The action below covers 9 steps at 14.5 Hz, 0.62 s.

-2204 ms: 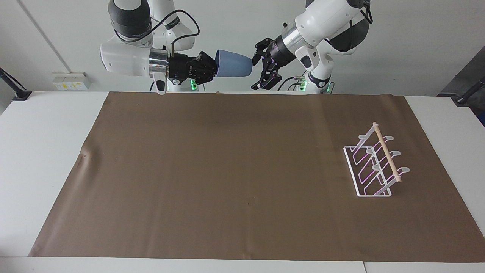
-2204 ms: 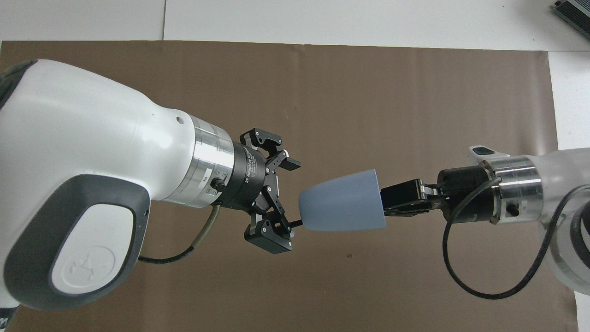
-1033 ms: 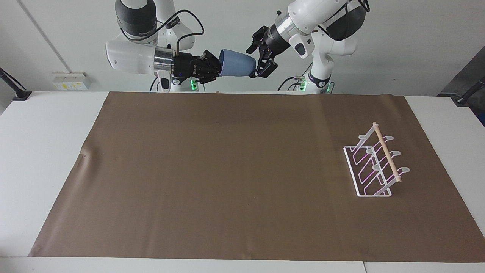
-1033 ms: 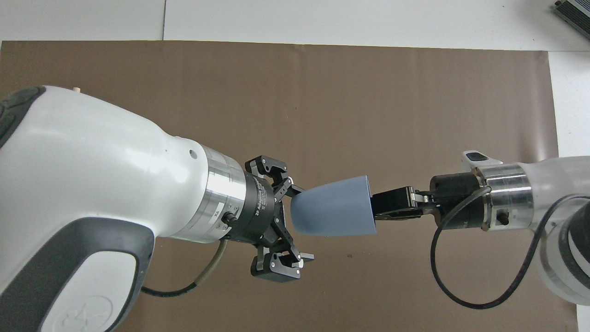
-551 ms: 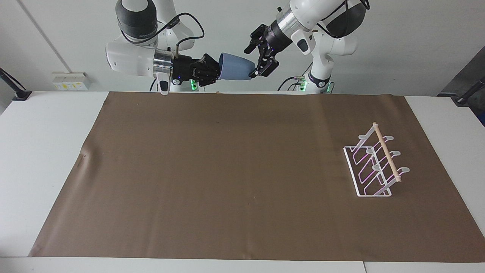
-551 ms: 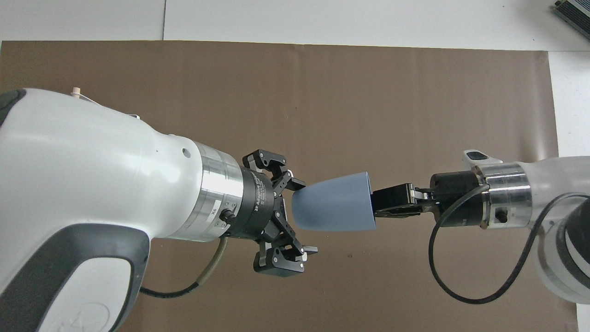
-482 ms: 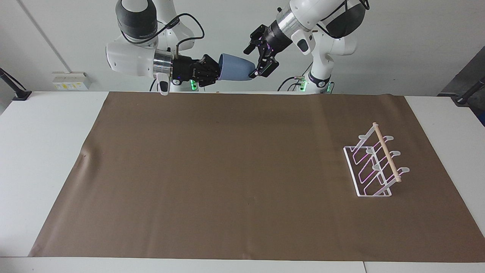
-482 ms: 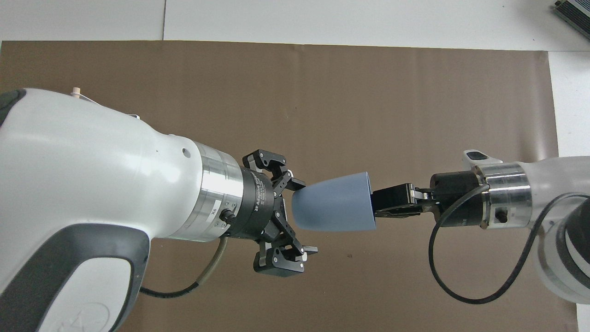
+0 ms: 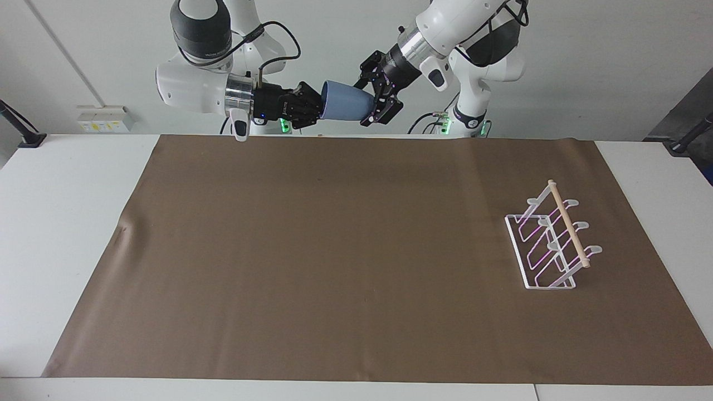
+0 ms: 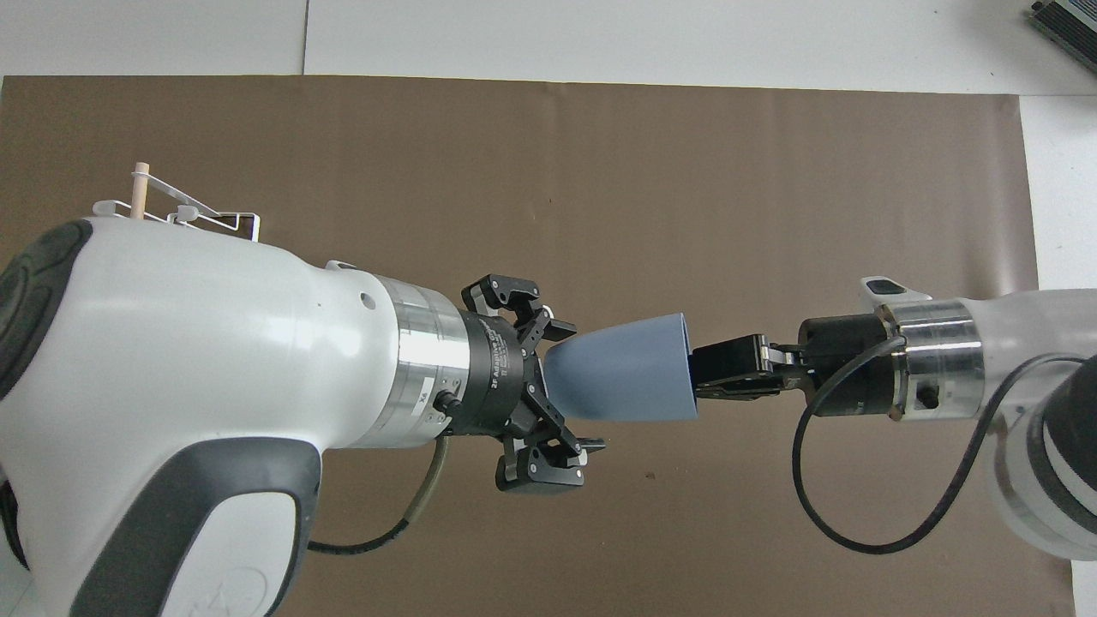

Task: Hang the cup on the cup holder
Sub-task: 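Close the left gripper around the cup base near the right gripper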

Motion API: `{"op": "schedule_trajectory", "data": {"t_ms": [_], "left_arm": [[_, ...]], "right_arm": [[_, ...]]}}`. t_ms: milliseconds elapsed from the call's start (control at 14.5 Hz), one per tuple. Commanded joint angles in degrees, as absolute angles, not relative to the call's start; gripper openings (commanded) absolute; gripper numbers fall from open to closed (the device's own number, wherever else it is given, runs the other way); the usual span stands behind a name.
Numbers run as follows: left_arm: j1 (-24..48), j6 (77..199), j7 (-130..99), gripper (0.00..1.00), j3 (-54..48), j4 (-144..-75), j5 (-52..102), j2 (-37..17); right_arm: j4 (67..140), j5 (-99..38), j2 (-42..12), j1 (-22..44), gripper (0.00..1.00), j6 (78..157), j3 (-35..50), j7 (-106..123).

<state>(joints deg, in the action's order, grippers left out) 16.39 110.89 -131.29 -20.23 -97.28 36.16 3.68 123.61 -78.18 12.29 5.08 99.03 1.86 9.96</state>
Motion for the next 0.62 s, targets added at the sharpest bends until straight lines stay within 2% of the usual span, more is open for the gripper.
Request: {"op": "schedule_trajectory", "data": {"t_ms": [0,344,482,551], "left_arm": [[17.05,112.24,-131.13,1.0,-19.78,-98.88,35.51,5.36],[17.05,112.67,-131.49,0.98,-19.78,-98.26,35.51,5.01],[17.05,112.76,-131.66,0.92,-19.78,-98.35,35.33,5.1],[17.05,112.76,-132.27,0.78,-19.86,-98.35,35.07,5.1]], "right_arm": [[124.63,-79.98,12.74,5.1,0.0,100.02,2.11,11.87],[124.54,-79.98,12.66,5.1,0.0,100.02,2.11,11.87],[124.54,-79.98,12.66,5.1,0.0,100.02,2.11,11.87],[124.54,-79.98,12.66,5.1,0.0,100.02,2.11,11.78]]}}
